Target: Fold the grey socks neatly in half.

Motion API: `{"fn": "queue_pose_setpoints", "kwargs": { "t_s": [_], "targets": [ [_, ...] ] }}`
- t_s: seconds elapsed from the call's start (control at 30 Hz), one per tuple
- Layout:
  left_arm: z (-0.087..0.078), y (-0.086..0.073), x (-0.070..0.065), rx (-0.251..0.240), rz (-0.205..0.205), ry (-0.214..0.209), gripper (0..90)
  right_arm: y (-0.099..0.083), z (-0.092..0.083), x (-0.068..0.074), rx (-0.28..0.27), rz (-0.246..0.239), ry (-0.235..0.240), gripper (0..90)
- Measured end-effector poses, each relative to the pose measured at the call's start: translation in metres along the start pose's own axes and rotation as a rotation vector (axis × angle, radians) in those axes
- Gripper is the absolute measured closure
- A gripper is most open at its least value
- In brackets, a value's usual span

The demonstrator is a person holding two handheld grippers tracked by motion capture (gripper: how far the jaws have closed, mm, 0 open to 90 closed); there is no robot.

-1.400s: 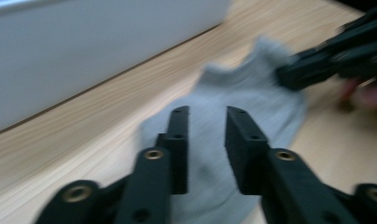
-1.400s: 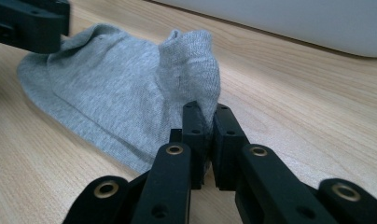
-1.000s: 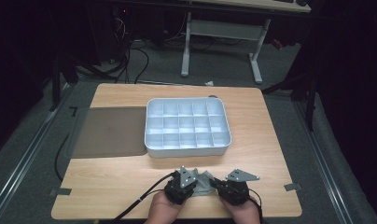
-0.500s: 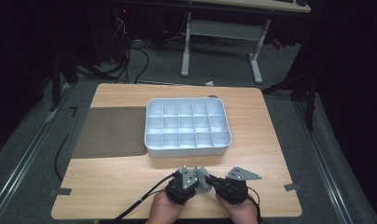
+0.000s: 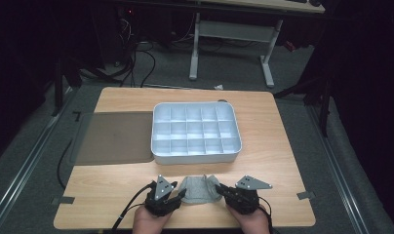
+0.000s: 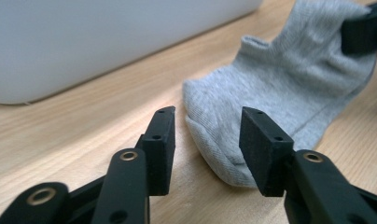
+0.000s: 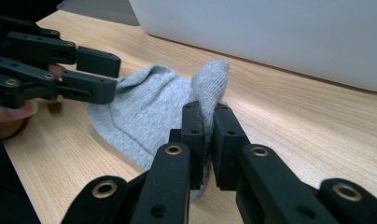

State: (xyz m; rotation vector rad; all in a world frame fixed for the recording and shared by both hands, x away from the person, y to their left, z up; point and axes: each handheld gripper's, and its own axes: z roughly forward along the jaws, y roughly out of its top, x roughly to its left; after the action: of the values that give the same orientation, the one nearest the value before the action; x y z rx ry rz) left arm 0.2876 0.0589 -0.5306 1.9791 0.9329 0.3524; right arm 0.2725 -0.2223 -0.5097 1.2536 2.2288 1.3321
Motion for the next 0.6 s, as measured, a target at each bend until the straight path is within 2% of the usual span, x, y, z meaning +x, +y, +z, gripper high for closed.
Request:
{"fn": "queue_pose_setpoints", "kwargs": {
  "t_s": [0.03, 0.07, 0.1, 0.13, 0.2, 0.23, 0.33, 0.43, 0.6],
  "targets": [
    [0.002, 0.000, 0.002, 0.009, -0.018, -0.015, 57.1, 0.000, 0.000, 0.000, 0.001, -0.001, -0.001, 86.0],
    [0.002, 0.001, 0.002, 0.016, -0.022, -0.021, 61.9, 0.001, 0.000, 0.001, 0.001, -0.003, -0.003, 86.0],
    [0.002, 0.001, 0.002, 0.016, -0.022, -0.021, 67.4, 0.001, 0.000, 0.001, 0.001, -0.003, -0.003, 86.0],
    [0.003, 0.001, 0.002, 0.017, -0.027, -0.024, 67.4, 0.001, 0.000, 0.001, 0.002, -0.005, -0.007, 86.0],
    [0.003, 0.001, 0.000, 0.020, -0.015, -0.025, 78.8, 0.002, 0.000, 0.002, 0.007, -0.014, -0.016, 86.0],
    [0.004, 0.001, 0.000, 0.024, -0.024, -0.045, 81.5, 0.004, 0.000, 0.005, 0.014, -0.026, -0.025, 86.0],
    [0.004, 0.001, 0.002, 0.018, -0.037, -0.055, 82.2, 0.008, 0.001, 0.007, 0.024, -0.045, -0.037, 86.0],
    [0.004, 0.001, 0.005, 0.016, -0.060, -0.090, 81.4, 0.014, 0.005, 0.011, 0.035, -0.052, -0.056, 86.0],
    [0.004, 0.001, 0.006, 0.017, -0.063, -0.089, 79.7, 0.019, 0.011, 0.018, 0.045, -0.075, -0.073, 86.0]
  ]
}}
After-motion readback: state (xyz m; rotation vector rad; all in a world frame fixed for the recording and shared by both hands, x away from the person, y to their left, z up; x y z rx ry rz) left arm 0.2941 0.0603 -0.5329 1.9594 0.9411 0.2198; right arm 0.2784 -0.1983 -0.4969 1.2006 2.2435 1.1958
